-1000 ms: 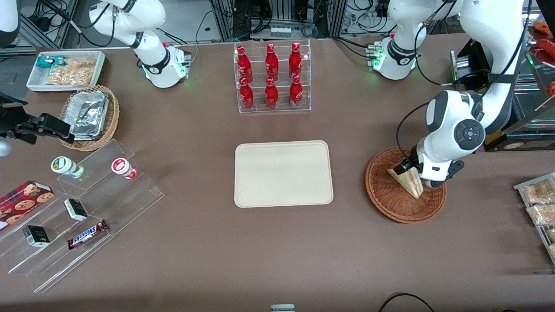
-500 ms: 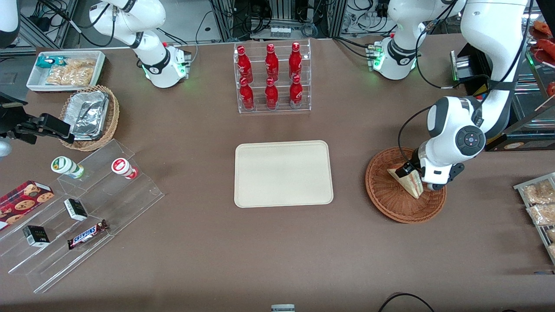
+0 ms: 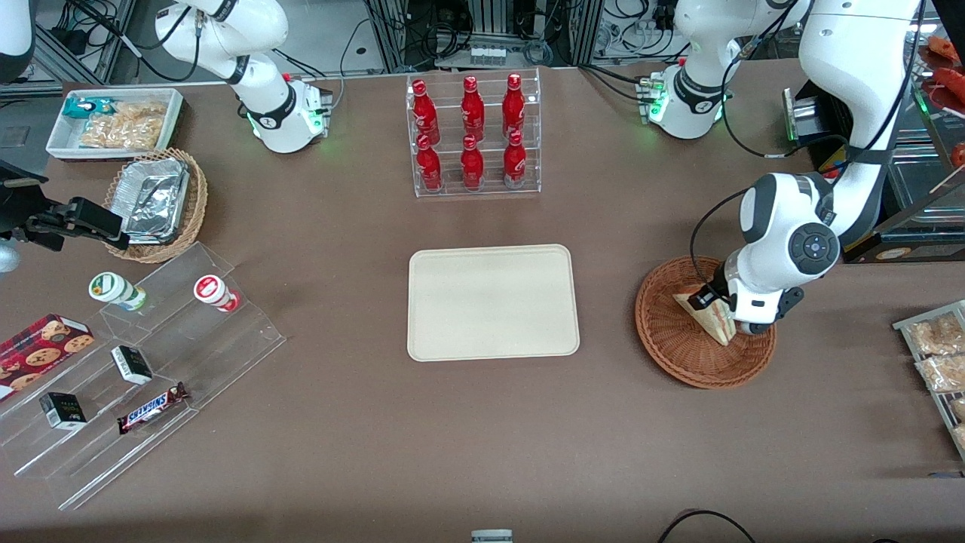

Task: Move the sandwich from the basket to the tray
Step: 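Close the left gripper on the sandwich's crust edge and lift it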

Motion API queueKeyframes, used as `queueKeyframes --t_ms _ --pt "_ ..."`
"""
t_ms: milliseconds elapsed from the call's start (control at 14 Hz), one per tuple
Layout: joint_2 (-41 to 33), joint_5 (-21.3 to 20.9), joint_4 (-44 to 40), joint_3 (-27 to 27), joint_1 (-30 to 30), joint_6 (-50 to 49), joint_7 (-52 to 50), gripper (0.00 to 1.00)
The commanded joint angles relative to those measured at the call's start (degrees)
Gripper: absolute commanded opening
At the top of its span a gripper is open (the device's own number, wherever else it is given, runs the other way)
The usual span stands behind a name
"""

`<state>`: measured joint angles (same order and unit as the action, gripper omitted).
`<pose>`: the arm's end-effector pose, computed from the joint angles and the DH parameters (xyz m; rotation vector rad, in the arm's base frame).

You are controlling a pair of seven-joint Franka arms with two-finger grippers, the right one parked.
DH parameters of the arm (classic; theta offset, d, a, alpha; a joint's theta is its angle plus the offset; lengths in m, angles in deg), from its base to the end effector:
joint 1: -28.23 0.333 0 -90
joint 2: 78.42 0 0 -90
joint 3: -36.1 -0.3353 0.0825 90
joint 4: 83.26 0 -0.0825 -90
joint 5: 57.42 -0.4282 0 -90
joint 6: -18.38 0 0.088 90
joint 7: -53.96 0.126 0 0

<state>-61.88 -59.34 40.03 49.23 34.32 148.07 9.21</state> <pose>0.5747 -0.0715 0.2217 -2.9378 -0.9707 0.2635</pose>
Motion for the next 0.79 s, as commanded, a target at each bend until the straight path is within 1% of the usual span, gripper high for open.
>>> queueKeyframes --t_ms 0,143,214,714 --pt "-0.02 -0.54 0.02 -0.03 -0.12 0.65 -1.3 0.16" --pt "-0.11 -0.54 -0.16 -0.03 -0.12 0.65 -1.3 0.07" --pt "-0.11 -0.54 -0.59 -0.03 -0.12 0.65 -1.13 0.05" --pt "-4.15 -0.54 -6.57 0.4 -0.56 -0.76 -0.25 0.04"
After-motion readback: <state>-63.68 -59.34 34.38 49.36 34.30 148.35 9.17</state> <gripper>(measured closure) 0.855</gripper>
